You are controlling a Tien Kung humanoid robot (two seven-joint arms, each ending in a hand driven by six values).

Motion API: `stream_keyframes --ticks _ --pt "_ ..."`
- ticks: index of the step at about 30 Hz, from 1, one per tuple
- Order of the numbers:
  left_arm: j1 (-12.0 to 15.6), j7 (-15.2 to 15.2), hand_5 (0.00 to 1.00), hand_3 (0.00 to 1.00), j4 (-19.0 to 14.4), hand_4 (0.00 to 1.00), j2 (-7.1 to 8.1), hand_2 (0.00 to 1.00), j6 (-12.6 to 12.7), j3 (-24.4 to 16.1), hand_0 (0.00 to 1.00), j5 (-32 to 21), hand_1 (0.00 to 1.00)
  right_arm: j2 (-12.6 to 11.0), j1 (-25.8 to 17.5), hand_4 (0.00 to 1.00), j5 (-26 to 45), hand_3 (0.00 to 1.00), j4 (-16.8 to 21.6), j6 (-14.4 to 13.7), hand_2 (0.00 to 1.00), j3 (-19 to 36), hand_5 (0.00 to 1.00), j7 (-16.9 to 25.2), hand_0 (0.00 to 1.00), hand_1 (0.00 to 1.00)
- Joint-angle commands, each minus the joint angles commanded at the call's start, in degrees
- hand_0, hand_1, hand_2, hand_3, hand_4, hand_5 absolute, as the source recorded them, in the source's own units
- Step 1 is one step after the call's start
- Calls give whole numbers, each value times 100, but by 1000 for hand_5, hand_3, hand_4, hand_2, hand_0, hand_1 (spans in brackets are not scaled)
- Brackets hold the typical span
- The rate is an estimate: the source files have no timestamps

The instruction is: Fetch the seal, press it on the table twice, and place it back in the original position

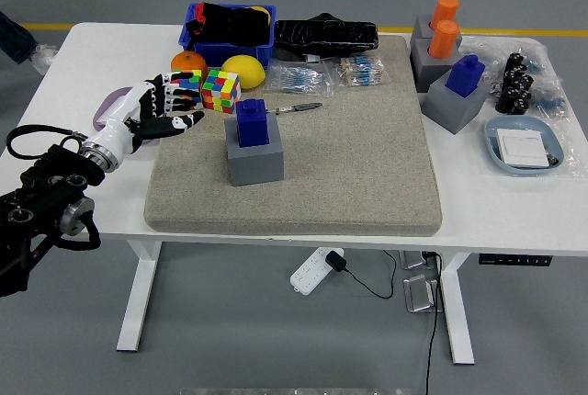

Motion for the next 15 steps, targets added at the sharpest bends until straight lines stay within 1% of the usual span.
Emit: stream_keyframes --ticks 2,4,9,15 --pt "-8 3 2 834 0 813 -24 660 0 1 697 -3 672 2 1 753 6 611 3 1 646 -1 488 0 757 668" --pt "-50 19 2 834 10 813 -129 660 -1 -2 700 -17 672 8 6 753 13 611 8 0 646 -24 488 -2 758 669" --pt "-88 57 2 834 6 813 -295 660 -19 -44 700 -22 672 20 11 753 19 611 9 1 646 -28 488 -1 758 669" --pt "-102 84 2 835 -15 815 -376 660 -41 -103 700 -28 674 22 4 753 16 610 5 7 646 -26 488 5 758 668"
